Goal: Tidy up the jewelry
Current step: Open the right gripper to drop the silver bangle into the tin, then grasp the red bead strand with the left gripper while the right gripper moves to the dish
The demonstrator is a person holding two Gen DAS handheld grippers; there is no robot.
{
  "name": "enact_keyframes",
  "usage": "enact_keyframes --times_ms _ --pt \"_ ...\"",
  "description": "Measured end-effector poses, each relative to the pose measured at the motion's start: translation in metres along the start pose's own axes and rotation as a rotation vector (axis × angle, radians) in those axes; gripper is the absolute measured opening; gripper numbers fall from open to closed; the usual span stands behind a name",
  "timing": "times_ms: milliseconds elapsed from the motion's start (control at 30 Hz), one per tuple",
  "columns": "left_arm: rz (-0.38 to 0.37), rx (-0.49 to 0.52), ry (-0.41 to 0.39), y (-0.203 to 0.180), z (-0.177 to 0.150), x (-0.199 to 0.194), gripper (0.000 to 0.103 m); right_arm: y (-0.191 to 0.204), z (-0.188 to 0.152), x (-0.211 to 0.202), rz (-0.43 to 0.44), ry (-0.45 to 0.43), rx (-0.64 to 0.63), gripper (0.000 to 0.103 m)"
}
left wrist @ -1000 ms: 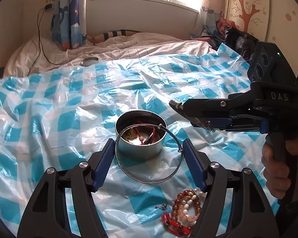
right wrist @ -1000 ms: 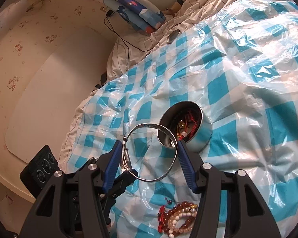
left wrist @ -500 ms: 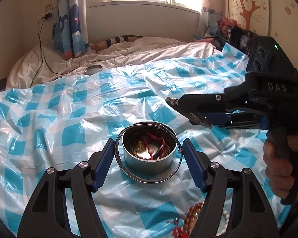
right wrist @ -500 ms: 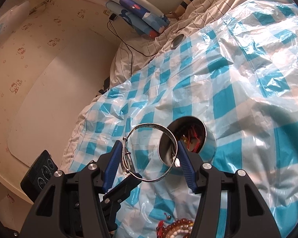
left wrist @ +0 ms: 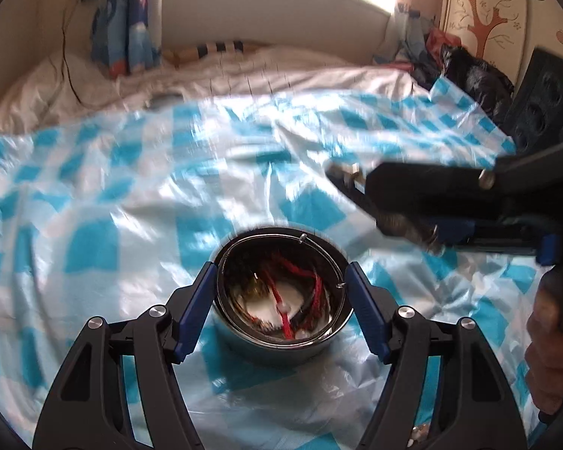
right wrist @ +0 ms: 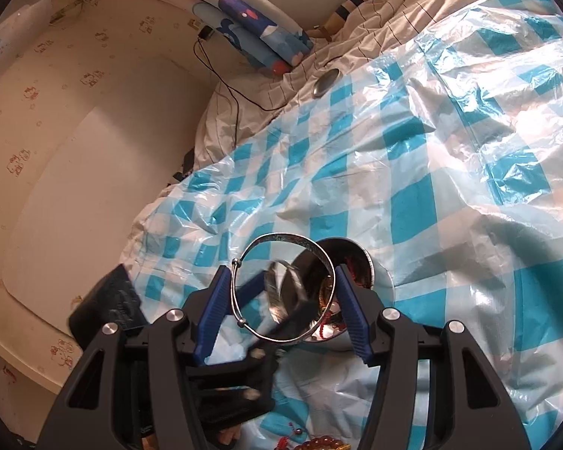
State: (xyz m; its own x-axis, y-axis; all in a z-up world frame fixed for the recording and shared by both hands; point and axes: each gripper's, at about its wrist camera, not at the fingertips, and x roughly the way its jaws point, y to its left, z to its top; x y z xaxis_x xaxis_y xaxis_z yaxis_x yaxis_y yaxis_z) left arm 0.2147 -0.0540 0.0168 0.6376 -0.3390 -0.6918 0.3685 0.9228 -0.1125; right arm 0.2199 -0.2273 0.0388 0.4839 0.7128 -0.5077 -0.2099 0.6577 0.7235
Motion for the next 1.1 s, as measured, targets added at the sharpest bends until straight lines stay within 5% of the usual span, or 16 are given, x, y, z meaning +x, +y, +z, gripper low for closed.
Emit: enact_keyframes --times_ms 267,433,633,700,900,1100 --pt "-0.013 -0.08 -0.052 0.02 -0.002 -0.03 0.066 0.001 -0.001 0.008 -0.036 -0.012 -0.012 0.056" --pt "-0.1 -0.223 -0.116 0.054 0.001 -0.062 0.066 0.001 -0.003 0.014 -0.046 -0.004 -0.011 0.056" --pt "-0.107 -0.283 -0.102 0.07 -0.004 -0.068 0.066 0.012 -0.011 0.032 -0.14 0.051 -0.112 0.062" --pt "-0.104 -0.267 -0.079 0.065 -0.01 -0.07 0.067 0.017 -0.017 0.041 -0.208 0.068 -0.17 0.076" --pt "-0.07 -0.12 0.082 0.029 -0.049 -0.066 0.067 0.025 -0.015 0.026 -0.239 0.048 -0.195 0.076" --pt "-0.044 0.071 0.158 -0.006 -0.068 -0.066 0.067 0.039 -0.026 -0.01 -0.329 0.056 -0.288 0.08"
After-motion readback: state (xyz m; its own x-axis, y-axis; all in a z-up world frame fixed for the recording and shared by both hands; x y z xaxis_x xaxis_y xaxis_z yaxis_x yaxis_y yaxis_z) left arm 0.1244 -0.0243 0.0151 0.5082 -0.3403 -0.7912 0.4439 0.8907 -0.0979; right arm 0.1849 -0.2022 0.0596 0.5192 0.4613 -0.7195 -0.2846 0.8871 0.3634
